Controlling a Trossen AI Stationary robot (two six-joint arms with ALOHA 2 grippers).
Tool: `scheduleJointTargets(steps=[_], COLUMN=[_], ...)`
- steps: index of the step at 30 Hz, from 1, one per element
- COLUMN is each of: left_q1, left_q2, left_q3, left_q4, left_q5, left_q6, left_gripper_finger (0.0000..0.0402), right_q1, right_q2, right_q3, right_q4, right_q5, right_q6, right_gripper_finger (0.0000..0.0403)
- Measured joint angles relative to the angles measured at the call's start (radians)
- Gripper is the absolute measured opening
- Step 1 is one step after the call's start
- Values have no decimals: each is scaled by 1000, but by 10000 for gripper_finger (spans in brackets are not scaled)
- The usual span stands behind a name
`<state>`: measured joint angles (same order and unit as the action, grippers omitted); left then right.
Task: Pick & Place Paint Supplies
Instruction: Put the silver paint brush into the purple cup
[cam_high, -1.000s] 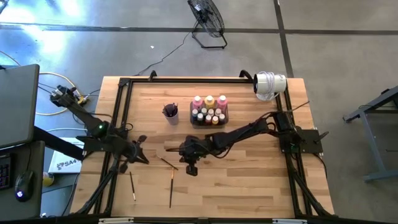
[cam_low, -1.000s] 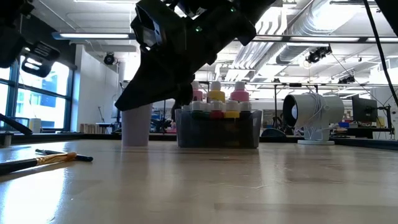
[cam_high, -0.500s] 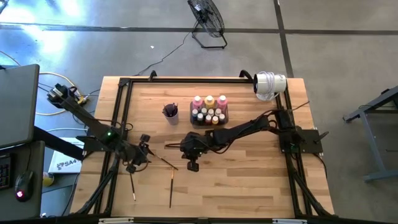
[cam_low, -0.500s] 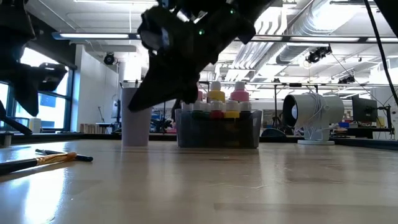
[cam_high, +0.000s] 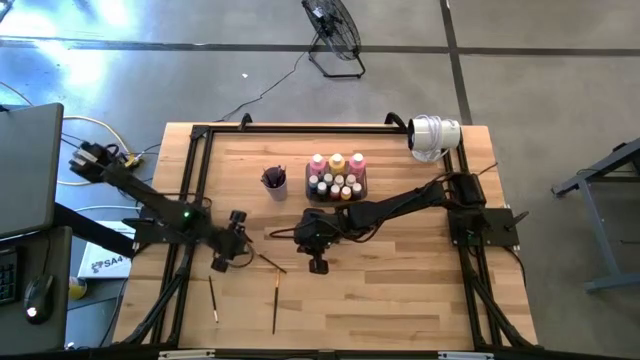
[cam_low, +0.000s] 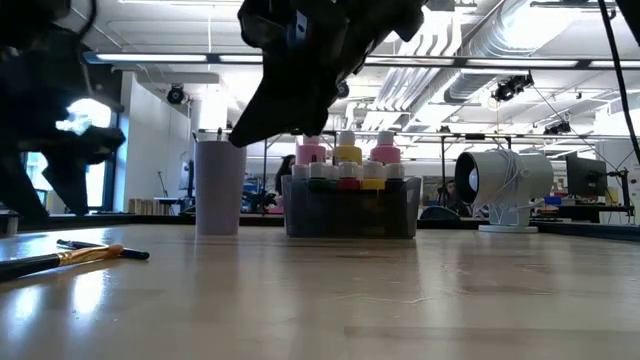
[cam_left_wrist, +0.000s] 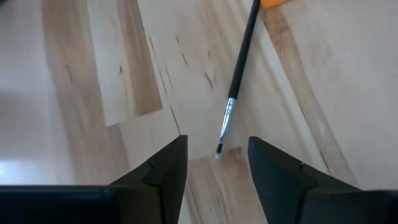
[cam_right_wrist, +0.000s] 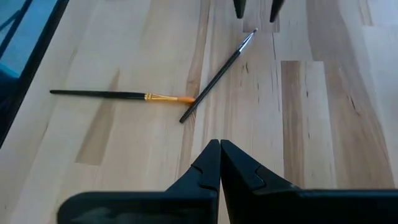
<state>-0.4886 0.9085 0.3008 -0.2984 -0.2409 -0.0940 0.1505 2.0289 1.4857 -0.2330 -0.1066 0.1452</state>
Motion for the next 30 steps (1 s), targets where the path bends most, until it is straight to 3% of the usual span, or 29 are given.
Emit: scheduleJointTargets(steps=[6,12,30], left_q1=[128,193,214], left_q2=[1,6,49], left_q3=[0,0,0], left_q4=[19,20,28], left_q5=[204,282,288], left_q6=[70,113,116], left_gripper_finger=[164,164,164], right_q1=[0,0,0], right_q2=[0,0,1], right_q3=[0,0,0], right_q4=[-55,-70,-70], right_q5=[3,0,3], right_q6=[-2,-35,-45], right_gripper_finger=[2,2,2])
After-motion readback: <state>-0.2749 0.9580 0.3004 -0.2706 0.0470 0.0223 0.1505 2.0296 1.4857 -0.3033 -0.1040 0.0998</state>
